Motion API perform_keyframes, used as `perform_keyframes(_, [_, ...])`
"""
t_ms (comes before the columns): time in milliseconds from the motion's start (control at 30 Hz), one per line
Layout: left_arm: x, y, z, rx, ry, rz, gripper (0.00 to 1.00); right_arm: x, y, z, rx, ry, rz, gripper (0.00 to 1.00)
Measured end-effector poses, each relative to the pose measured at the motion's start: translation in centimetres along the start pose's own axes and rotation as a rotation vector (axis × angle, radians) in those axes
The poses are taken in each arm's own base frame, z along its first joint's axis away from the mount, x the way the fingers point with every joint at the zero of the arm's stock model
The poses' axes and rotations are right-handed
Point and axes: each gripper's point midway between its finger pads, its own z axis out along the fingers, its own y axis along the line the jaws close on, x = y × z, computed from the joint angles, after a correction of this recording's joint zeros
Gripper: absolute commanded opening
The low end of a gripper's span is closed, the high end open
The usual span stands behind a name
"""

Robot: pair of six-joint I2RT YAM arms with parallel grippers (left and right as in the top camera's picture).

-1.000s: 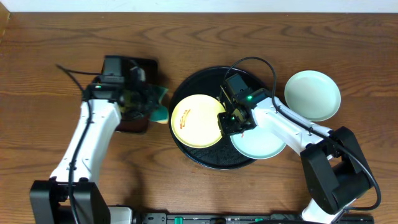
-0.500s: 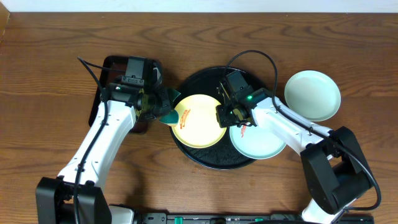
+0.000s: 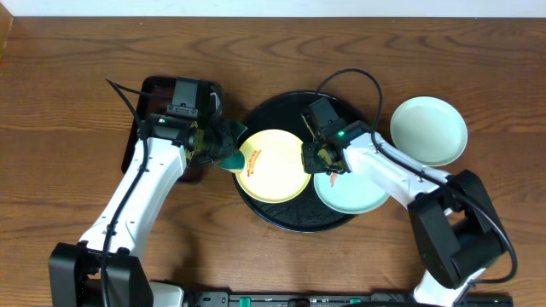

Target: Clean dirty plates on tray and stack at the side

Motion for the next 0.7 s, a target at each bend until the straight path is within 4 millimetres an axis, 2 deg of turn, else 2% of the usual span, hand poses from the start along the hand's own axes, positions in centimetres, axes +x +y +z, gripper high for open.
perform_keyframes(100, [0.00, 0.01, 0.00, 0.000, 0.000, 0.000, 0.08, -0.02, -0.02, 0.62, 0.004, 0.008, 0.005, 0.33])
perform_keyframes(233, [0.01, 0.06, 0.02, -0.003, 0.000, 0.000, 0.08, -0.01, -0.14, 0.74, 0.012, 0.008, 0.013, 0.15])
perform_keyframes(367, [0.04, 0.08, 0.02, -0.003, 0.001, -0.001, 0.08, -0.21, -0.01, 0.62, 0.008, 0.003, 0.020, 0.08])
perform_keyframes(433, [0.04, 0.08, 0.02, -0.003, 0.001, -0.001, 0.07, -0.27, 0.02, 0.57, 0.007, 0.001, 0.021, 0.08])
perform_keyframes(633, [0.13, 0.11, 0.03, -0.005, 0.004, -0.004, 0.08, -0.59, 0.12, 0.61, 0.004, -0.012, 0.021, 0.21])
perform_keyframes(667, [0.13, 0.10, 0.03, -0.005, 0.004, -0.004, 0.07, -0.67, 0.14, 0.66, 0.003, -0.015, 0.021, 0.30])
perform_keyframes(700, [0.19, 0.01, 0.06, -0.004, 0.005, -0.001, 0.08, -0.66, 0.15, 0.70, 0.003, -0.015, 0.021, 0.34])
